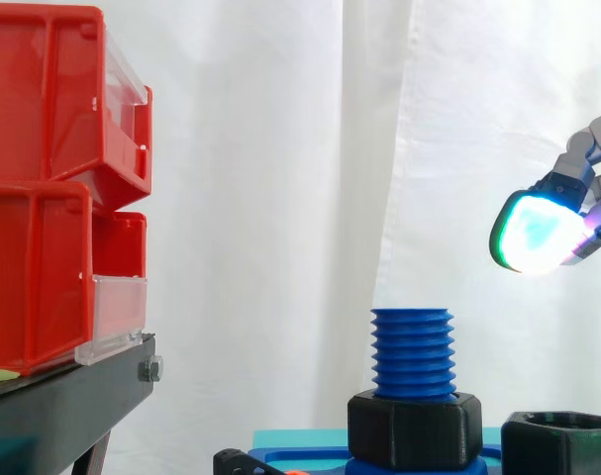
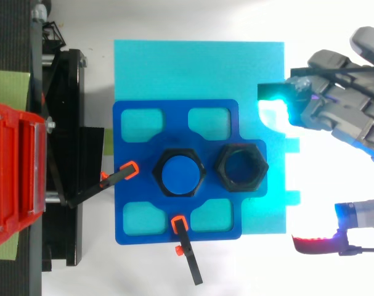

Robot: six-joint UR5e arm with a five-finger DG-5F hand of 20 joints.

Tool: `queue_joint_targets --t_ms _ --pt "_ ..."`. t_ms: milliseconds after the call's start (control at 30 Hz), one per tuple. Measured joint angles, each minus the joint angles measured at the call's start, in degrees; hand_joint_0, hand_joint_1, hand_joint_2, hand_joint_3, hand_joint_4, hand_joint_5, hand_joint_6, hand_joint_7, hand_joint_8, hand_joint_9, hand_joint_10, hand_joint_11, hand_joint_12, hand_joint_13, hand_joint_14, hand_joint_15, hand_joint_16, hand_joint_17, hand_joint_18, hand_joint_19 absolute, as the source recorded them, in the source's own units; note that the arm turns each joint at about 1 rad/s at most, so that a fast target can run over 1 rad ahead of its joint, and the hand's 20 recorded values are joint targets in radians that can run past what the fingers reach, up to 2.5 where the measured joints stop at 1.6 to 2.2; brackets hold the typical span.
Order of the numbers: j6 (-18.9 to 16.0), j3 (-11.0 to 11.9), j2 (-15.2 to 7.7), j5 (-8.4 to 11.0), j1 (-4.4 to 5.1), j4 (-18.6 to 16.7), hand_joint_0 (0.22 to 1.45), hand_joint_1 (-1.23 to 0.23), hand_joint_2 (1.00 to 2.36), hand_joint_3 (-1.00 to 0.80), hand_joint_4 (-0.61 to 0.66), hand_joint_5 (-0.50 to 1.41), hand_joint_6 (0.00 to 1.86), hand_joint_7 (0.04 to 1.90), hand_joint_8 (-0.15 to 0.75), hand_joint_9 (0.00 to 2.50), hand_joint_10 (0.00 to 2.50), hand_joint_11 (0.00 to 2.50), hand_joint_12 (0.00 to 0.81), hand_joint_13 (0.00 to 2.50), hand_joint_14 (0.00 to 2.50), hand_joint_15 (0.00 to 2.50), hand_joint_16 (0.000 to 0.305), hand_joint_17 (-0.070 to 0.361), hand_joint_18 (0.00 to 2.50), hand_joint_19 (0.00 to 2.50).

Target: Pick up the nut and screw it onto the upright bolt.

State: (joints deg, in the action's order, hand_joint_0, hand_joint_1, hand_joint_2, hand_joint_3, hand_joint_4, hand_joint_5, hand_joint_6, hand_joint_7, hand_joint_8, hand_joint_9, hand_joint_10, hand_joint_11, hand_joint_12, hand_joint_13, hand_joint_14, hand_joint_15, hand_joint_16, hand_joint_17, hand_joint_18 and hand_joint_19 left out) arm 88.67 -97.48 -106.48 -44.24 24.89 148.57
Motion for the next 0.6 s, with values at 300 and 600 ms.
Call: queue_joint_targets --t_ms 300,600 --pt "0.4 0.0 -2.1 2.17 0.87 -1.6 0.38 -0.56 1.0 -0.5 0.21 -0.22 0.5 0.77 0.289 0.49 0.0 0.0 0.358 0.53 0.0 0.0 0.046 0.104 0.36 0.0" --pt "0.4 0.0 -4.8 3.81 1.57 -4.8 0.38 -0.56 1.0 -0.5 0.21 -0.22 0.5 0.76 0.29 0.49 0.0 0.0 0.36 0.54 0.0 0.0 0.047 0.106 0.37 0.0"
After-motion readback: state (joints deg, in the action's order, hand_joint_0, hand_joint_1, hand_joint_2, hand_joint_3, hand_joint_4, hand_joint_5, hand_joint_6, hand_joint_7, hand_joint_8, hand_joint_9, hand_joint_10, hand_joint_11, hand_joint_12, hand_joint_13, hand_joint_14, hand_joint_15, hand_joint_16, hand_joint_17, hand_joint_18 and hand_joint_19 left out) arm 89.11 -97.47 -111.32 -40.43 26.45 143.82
